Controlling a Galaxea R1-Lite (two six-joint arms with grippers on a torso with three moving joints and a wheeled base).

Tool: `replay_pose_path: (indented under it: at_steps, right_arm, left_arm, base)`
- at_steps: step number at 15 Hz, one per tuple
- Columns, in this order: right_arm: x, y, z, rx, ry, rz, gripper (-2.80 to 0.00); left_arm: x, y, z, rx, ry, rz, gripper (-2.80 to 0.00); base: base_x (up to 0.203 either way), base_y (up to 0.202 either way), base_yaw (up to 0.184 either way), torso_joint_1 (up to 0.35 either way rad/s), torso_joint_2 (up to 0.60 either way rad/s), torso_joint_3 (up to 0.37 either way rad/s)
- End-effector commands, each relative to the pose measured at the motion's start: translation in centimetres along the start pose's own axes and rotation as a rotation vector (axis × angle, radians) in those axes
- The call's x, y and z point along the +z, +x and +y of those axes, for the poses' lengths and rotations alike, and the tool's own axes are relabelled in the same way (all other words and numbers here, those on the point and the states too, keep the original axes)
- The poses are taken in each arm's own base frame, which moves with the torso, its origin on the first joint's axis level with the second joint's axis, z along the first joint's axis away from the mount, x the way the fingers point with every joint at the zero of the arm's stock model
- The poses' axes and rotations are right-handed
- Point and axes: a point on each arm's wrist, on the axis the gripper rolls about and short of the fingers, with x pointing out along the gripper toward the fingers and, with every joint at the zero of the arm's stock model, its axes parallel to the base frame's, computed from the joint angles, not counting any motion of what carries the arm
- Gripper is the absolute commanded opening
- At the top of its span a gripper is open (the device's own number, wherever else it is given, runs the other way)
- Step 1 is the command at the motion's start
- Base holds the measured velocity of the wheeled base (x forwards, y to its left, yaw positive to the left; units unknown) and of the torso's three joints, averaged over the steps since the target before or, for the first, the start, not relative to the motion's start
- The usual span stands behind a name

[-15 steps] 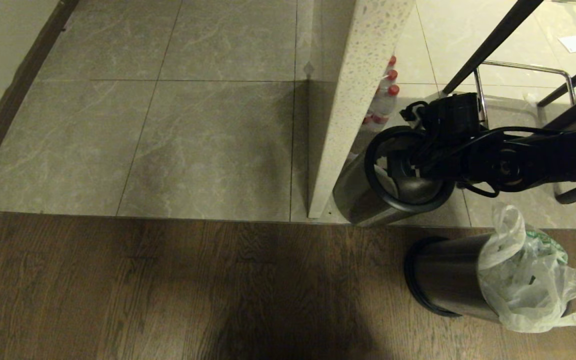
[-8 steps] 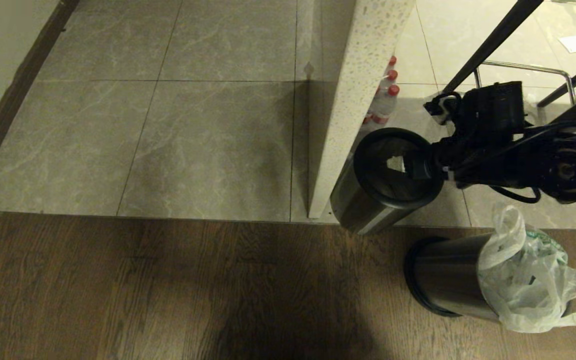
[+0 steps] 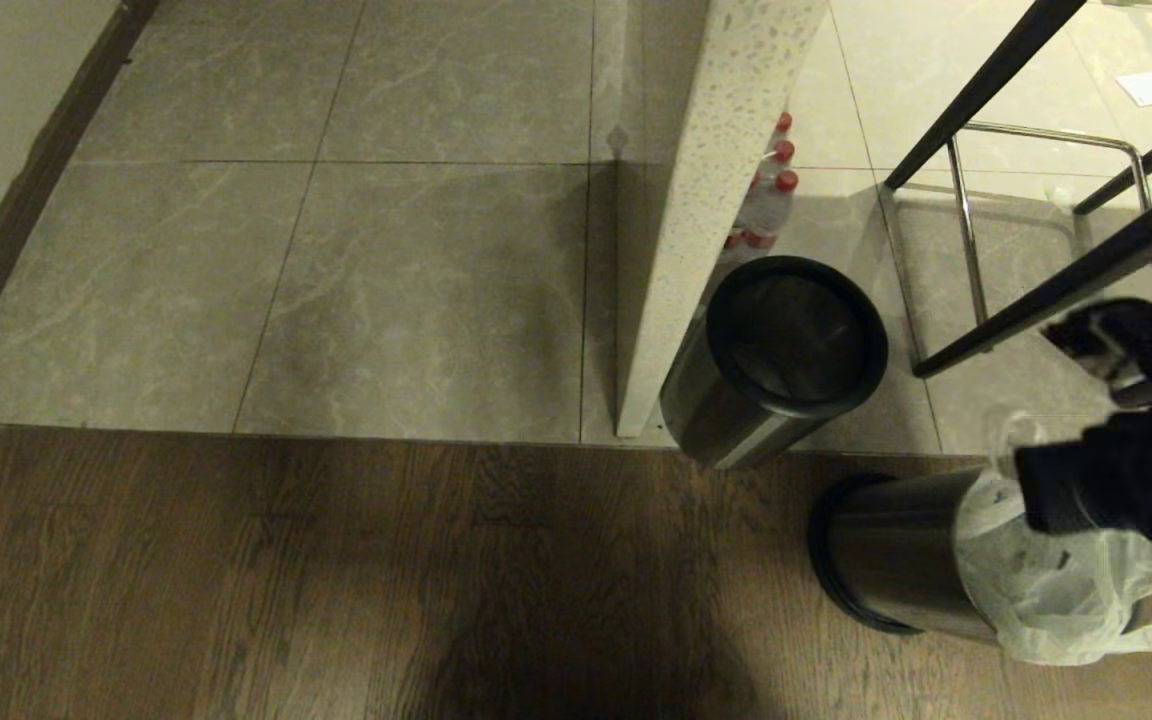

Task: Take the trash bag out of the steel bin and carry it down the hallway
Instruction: Pick up the trash bag

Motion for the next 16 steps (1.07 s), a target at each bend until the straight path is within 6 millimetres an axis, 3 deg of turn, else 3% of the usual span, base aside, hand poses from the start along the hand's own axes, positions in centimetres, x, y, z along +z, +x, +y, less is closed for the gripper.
replay_pose_path:
  at_steps: [1, 8, 16]
  right_arm:
    - [-3.7, -2.3, -1.2, -0.085, -0.024, 0.096, -2.80]
    - [-9.8, -1.8, -2.5, -0.293, 0.201, 0.379, -2.80]
    - [-12.6, 0.6, -4.3, -0.448, 0.387, 0.440, -2.80]
  left_arm:
    - [0.0, 0.0, 0.0, 0.001, 0.000, 0.000, -2.80]
    - [0.0, 0.0, 0.0, 0.001, 0.000, 0.000, -2.80]
    - [0.0, 0.0, 0.0, 0.001, 0.000, 0.000, -2.80]
  base:
    - [0.000, 0.000, 0.000, 0.000, 0.00, 0.000]
    - [0.000, 0.000, 0.000, 0.000, 0.00, 0.000]
    - [0.000, 0.000, 0.000, 0.000, 0.00, 0.000]
